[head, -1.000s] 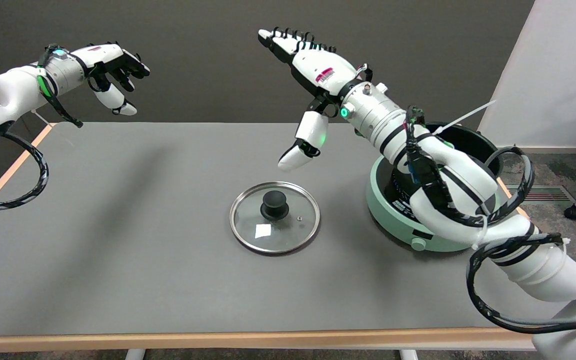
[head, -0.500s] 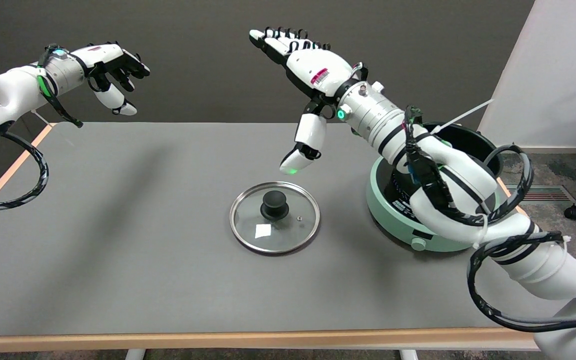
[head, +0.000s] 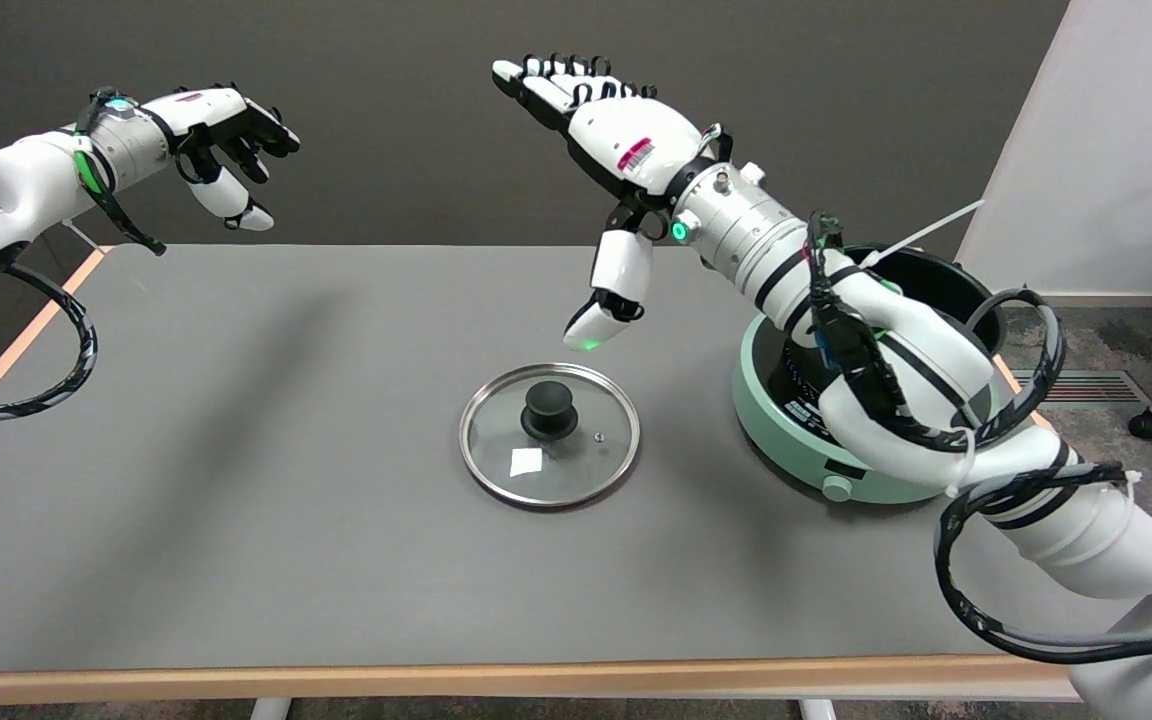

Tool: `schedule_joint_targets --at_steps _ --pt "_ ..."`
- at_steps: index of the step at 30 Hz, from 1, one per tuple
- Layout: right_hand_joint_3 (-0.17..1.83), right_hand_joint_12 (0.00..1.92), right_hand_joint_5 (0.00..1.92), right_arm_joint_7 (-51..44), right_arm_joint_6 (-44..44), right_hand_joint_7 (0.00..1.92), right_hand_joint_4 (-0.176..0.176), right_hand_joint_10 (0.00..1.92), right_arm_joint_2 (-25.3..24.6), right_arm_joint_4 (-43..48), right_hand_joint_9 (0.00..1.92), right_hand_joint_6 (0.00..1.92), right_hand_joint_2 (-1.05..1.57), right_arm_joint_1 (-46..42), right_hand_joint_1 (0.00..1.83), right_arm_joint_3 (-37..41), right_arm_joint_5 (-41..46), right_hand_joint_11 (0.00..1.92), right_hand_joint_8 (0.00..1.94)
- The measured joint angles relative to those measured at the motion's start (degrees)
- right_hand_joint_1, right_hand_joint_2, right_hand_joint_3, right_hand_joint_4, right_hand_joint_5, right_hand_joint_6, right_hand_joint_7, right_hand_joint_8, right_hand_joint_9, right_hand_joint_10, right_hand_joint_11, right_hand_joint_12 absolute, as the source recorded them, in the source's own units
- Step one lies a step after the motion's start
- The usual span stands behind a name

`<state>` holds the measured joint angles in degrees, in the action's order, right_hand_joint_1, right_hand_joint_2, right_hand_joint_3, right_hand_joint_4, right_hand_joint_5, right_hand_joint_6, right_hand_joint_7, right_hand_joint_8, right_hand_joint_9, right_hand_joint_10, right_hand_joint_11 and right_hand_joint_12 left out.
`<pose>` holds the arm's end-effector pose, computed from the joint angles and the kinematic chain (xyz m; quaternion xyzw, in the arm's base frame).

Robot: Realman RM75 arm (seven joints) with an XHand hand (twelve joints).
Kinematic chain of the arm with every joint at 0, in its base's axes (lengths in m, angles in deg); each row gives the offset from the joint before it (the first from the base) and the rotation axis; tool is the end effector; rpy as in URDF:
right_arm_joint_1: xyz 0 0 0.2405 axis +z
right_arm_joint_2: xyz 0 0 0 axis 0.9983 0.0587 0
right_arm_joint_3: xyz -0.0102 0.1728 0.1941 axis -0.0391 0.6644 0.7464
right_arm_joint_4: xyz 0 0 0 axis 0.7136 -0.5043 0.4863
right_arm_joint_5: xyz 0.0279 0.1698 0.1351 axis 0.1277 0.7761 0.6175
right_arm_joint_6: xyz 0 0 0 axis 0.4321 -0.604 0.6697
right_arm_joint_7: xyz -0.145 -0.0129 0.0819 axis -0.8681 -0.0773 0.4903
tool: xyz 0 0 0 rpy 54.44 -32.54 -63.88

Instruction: Pick up the pot lid.

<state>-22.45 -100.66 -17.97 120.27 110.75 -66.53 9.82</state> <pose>-0.0814 -0.4189 0.2203 0.8020 -0.0062 0.1322 0.5825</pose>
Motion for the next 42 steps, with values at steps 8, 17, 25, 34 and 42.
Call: schedule_joint_targets --at_steps 8,17,25,34,42 --pt "0.92 0.03 0.03 -0.39 0.43 0.03 0.063 0.03 0.13 -0.03 0.03 0.03 -0.62 0.02 1.14 -0.05 0.07 0.03 0.03" --pt "0.93 0.03 0.03 -0.62 0.67 0.03 0.064 0.03 0.26 -0.06 0.03 0.03 -0.62 0.00 1.14 -0.07 0.12 0.03 0.03" --pt "0.93 0.03 0.03 -0.70 0.85 0.03 0.064 0.03 0.31 -0.06 0.03 0.03 -0.62 -0.01 1.14 -0.10 0.26 0.03 0.03" --pt "0.93 0.03 0.03 -0.74 0.86 0.03 0.086 0.03 0.42 -0.09 0.03 0.03 -0.62 0.00 1.13 -0.13 0.32 0.03 0.03" --pt "0.93 0.03 0.03 -0.77 0.86 0.03 0.156 0.03 0.46 -0.12 0.03 0.03 -0.62 0.01 1.13 -0.13 0.31 0.03 0.03"
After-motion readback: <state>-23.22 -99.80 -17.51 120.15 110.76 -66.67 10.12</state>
